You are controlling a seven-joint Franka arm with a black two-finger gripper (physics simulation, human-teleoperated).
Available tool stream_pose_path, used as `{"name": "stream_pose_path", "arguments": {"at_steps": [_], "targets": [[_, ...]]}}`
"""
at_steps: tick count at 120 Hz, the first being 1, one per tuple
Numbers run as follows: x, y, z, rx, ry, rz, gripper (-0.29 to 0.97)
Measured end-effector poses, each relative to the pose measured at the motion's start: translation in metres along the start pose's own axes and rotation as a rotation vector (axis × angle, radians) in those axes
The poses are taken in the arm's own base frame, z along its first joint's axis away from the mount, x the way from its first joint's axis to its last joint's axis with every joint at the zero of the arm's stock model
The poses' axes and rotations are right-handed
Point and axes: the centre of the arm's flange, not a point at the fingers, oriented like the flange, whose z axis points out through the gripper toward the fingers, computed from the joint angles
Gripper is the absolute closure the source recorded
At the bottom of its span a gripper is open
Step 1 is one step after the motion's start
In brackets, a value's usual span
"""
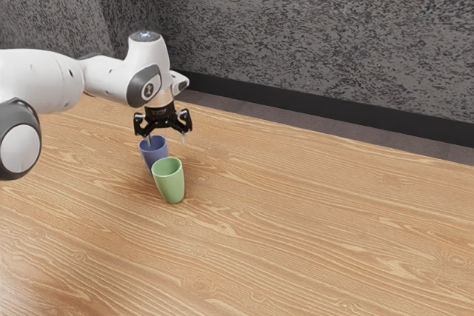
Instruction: Place the left cup onto the right cup
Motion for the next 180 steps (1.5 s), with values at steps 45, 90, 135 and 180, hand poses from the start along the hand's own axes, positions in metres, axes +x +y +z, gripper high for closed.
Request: {"name": "stream_pose_path", "arguments": {"at_steps": [45,90,135,180], "targets": [[-0.001,0.001,0.019,0.003,-0.015,-0.001,0.01],[-0.001,0.000,0.023,0.002,-0.016,-0.005,0.06],[0.001,0.000,0.029,0.001,-0.015,-0.006,0.08],[0.009,0.003,0.029,-0.007,0.002,-0.007,0.11]]}}
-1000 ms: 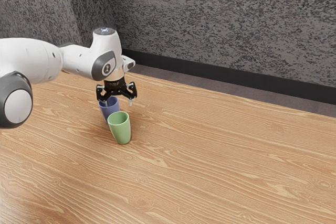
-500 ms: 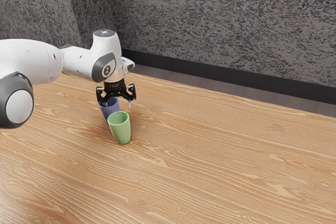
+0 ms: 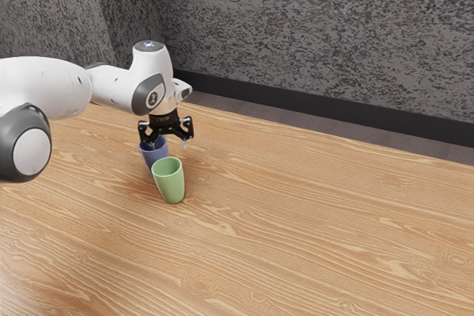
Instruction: Place the left cup onto the right cup
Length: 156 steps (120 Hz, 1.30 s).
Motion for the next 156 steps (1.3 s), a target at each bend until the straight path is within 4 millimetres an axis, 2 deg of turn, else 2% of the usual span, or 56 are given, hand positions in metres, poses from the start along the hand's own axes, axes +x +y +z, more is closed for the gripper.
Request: {"name": "stream_pose_path", "arguments": {"at_steps": [20,36,84,156], "targets": [[0.006,-0.004,-0.001,-0.002,0.007,-0.005,0.13],[0.008,-0.004,-0.002,-0.003,0.010,-0.004,0.20],[0.008,-0.010,0.013,0.001,-0.010,-0.013,0.38],[0.008,-0.010,0.014,-0.003,-0.013,-0.014,0.72]]}}
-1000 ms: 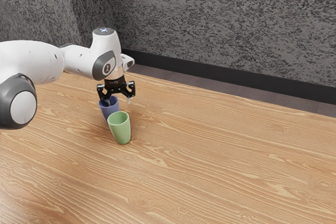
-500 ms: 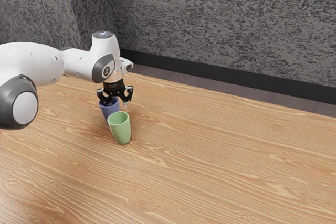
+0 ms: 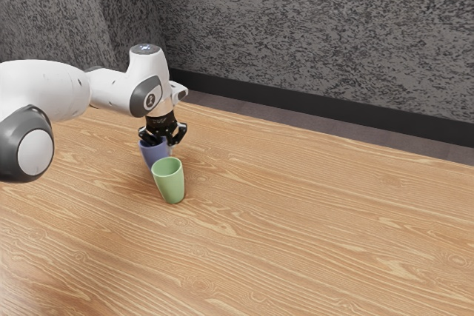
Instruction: Place the left cup onto the right cup
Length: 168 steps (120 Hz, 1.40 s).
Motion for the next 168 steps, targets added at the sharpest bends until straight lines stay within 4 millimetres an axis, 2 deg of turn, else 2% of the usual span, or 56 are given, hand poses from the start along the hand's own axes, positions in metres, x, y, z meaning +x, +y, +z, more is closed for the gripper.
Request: {"name": "stream_pose_path", "arguments": {"at_steps": [40,60,100,131,154,168], "targets": [[0.000,0.001,-0.006,0.000,0.008,0.001,0.74],[0.001,0.001,-0.020,-0.003,0.020,0.002,0.75],[-0.003,0.002,-0.067,-0.003,0.033,0.007,0.75],[-0.013,0.013,-0.106,-0.005,0.047,0.035,0.75],[-0.023,0.023,-0.122,-0.007,0.047,0.056,0.75],[-0.034,0.026,-0.124,0.000,0.033,0.065,0.75]]}}
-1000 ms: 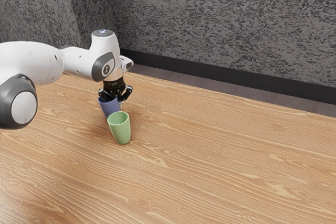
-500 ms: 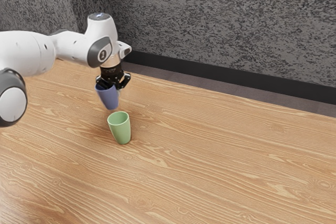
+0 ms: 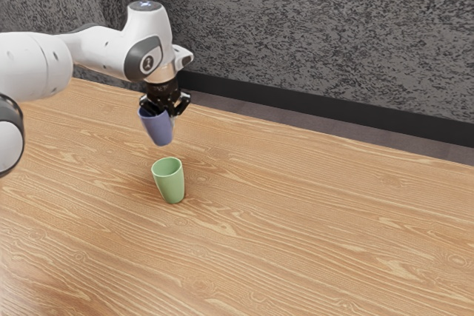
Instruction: Place the left cup onto the right cup
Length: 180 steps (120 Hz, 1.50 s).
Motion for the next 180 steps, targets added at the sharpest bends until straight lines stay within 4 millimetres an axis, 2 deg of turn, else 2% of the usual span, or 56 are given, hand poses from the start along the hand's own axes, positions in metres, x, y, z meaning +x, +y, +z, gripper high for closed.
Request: {"name": "stream_pose_path", "arguments": {"at_steps": [30,99,133,180], "targets": [[-0.023,0.007,-0.005,0.005,-0.023,0.005,0.76],[-0.058,0.043,-0.028,-0.001,-0.019,0.005,0.76],[-0.069,0.042,-0.023,0.018,-0.036,-0.038,0.76],[-0.081,0.034,-0.030,0.035,-0.048,-0.084,0.76]]}}
